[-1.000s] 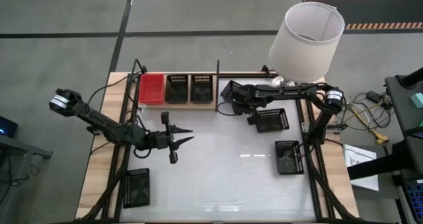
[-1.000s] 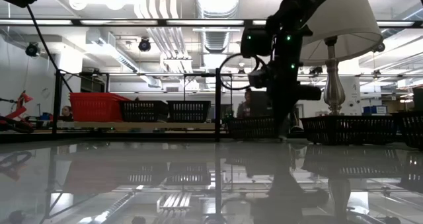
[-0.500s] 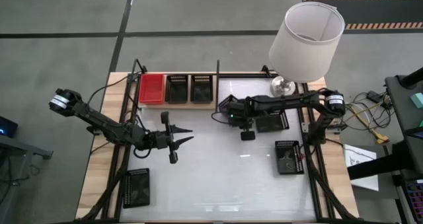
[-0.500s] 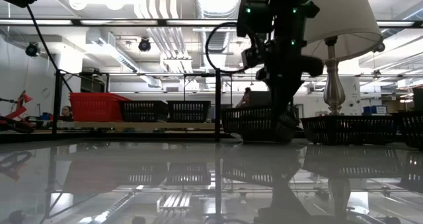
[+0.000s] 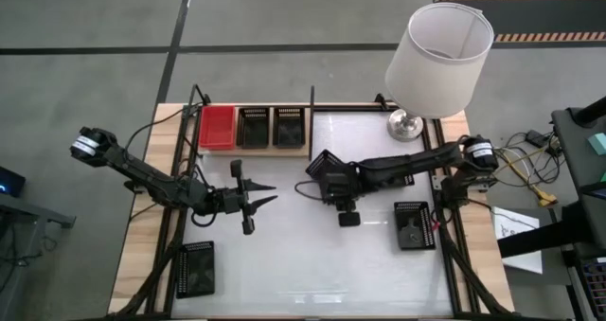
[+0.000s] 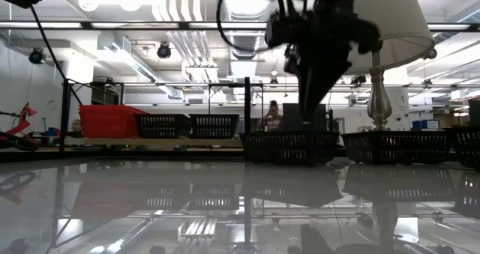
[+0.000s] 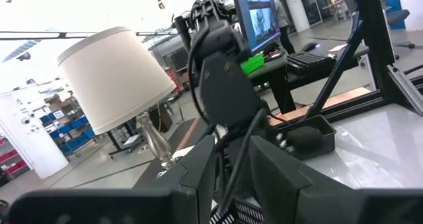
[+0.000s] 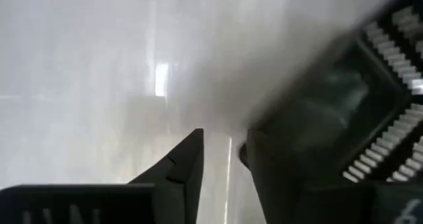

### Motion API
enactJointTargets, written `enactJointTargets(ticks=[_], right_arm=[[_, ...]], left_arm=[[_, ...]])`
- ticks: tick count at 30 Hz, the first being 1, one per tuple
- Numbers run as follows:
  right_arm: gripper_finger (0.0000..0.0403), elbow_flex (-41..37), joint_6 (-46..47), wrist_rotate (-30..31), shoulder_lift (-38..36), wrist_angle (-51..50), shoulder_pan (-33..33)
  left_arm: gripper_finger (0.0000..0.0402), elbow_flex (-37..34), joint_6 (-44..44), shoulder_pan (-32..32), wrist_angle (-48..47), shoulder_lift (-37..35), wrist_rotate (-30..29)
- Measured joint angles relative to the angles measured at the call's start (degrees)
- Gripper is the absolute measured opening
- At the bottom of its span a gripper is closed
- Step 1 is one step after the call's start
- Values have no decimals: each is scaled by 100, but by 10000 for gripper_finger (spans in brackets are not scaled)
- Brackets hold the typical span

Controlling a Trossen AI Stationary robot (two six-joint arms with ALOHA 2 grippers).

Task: Stack baskets on shelf by color
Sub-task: Stack the black basket on top of the right black basket on the shelf

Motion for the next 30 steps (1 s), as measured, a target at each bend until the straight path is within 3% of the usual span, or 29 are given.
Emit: enactJointTargets(ticks=[6,11,19,24,30], right_arm=[[141,505,-946,160,-23,-854,278],[156,378,-1527,806,-31,-1461,136],[153,-400,-1936,942,-26,-694,-413],[118,-794,-1942,903,-20,-50,-521],[24,-724,-1382,647,-20,107,-286]], left_arm=[[80,0,-7,-56,0,0,21],[80,0,0,-79,0,-2,24],[80,0,2,-79,7,-7,26],[80,2,4,-130,107,-31,31],[80,2,48,-296,116,-372,17]])
